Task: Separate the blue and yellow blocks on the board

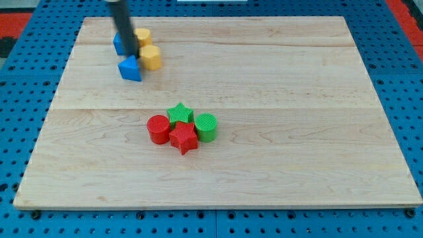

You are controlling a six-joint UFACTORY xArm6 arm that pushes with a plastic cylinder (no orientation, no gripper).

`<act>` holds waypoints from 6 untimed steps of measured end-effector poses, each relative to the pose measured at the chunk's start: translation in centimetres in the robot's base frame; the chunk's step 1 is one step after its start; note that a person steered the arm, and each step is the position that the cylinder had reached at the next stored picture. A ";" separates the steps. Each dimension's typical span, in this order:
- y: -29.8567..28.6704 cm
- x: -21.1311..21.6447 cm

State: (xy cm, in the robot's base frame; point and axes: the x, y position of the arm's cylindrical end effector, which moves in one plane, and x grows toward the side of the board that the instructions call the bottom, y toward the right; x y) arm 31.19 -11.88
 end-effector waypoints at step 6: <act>-2.7 -6.9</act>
